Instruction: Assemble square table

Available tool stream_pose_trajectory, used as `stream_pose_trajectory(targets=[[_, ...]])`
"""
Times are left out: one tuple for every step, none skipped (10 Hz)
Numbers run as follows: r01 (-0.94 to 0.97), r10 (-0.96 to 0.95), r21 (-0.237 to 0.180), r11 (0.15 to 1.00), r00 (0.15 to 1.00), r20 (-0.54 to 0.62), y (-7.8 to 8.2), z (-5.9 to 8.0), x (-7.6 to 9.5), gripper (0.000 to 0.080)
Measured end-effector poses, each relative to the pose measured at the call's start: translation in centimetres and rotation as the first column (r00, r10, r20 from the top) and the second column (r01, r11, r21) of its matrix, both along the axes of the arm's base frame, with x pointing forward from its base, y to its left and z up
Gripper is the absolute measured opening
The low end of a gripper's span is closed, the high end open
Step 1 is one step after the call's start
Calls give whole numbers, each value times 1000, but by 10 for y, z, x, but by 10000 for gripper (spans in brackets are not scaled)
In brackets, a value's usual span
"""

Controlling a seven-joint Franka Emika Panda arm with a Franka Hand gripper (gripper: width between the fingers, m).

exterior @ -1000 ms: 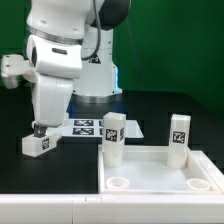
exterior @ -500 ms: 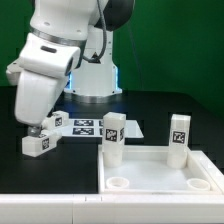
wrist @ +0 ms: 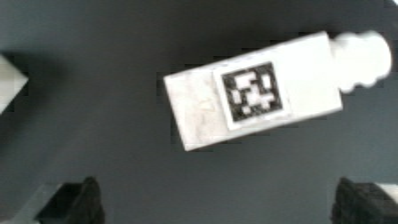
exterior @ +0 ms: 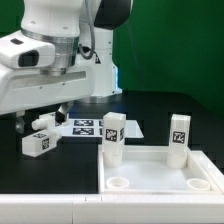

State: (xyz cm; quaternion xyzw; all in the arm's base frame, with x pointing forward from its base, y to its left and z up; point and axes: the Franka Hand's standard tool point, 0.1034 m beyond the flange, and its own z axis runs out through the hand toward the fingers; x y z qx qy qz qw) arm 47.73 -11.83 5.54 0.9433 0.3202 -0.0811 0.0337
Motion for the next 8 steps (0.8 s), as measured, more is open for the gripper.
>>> stream_pose_trajectory(targets=[[53,-53,-2,999,999,6,2,0,0,649],[119,-119,-3,993,993,13,3,-1,0,649],[201,-201,3,980,979,20,2,-1,0,649],[325,-326,20,945,945,26,-7,-2,-2,649],[504,-504,9,864,863,45,-9,-2,-2,649],[640,-640,27,768,767,37,-5,-3,-2,649],[715,-715,47,697,699,-12,-7,-2,0,649],[763,-764,50,645,645,0,-8,-2,5,649]])
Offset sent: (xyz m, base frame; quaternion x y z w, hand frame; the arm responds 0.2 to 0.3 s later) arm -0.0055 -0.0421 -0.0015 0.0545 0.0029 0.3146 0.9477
